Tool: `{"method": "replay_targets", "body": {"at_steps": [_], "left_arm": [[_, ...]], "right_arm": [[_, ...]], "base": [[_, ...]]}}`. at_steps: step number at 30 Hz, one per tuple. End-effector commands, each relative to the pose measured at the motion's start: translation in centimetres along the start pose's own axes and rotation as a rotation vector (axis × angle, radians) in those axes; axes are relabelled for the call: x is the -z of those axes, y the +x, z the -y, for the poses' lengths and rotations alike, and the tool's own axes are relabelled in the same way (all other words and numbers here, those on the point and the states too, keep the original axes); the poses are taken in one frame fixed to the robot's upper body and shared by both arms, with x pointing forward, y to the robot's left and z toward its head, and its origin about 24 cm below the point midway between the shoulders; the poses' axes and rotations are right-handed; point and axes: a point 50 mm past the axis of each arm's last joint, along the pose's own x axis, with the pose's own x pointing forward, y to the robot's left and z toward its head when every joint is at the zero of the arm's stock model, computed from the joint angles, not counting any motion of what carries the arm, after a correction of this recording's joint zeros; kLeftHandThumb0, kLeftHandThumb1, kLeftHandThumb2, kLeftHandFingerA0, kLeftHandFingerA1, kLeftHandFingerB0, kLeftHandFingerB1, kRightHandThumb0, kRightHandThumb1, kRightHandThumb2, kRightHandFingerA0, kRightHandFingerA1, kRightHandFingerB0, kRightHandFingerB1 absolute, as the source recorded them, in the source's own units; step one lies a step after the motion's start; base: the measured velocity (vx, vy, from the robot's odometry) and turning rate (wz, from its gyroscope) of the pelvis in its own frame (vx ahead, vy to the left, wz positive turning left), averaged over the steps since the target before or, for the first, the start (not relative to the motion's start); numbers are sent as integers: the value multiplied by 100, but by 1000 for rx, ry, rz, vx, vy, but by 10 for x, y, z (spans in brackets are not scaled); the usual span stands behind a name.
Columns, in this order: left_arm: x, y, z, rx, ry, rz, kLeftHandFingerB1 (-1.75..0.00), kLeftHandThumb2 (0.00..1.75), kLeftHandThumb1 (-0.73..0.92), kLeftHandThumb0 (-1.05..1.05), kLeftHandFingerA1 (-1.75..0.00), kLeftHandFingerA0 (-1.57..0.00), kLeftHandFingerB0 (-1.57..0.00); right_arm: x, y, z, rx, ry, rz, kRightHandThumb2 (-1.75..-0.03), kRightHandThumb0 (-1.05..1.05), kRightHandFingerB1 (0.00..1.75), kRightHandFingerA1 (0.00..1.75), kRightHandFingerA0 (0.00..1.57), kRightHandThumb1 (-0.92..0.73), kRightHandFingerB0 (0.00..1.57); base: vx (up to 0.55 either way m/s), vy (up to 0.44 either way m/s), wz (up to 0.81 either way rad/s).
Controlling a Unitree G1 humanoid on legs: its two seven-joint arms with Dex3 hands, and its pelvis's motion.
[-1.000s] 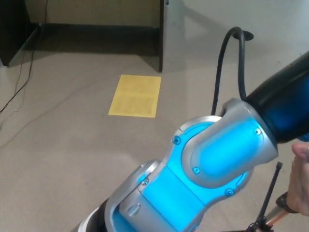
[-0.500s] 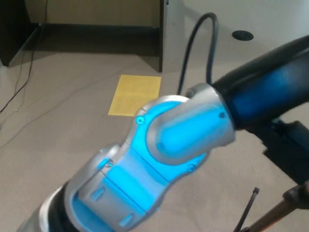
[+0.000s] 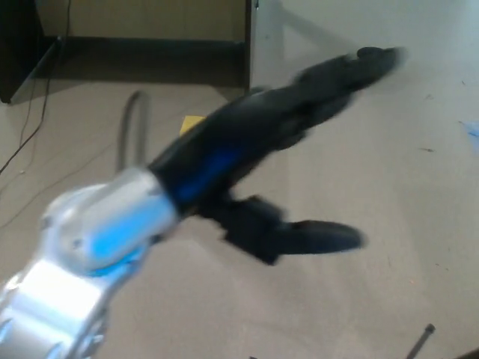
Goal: There is a tripod standing in front of the robot and the robot extends its left arm to grab it. It lifts the tripod and passes it to a person.
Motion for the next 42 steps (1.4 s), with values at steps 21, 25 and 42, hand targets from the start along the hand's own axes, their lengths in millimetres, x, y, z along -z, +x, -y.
{"method": "replay_targets", "body": {"at_steps": [21,25,42], "left_arm": [[255,-269,37,-404,-49,-1161,-20,64,63,-60,-31,-9,-7],[263,-281,47,-330,-10,-1267,-46,94,41,-32,-48,-3,0],[267,-316,74,-327,-91,-1339,-39,83,57,-65,-48,-32,-12]], "right_arm": [[25,-9,-3,26,54,-44,-61,-42,32,37,53,-71,35],[30,-11,-5,37,63,-69,-64,-40,30,36,50,-77,31],[57,-25,-39,-13,82,-135,-67,-61,30,34,39,-83,27]], "base": [[0,0,0],[0,0,0],[0,0,0]]}}
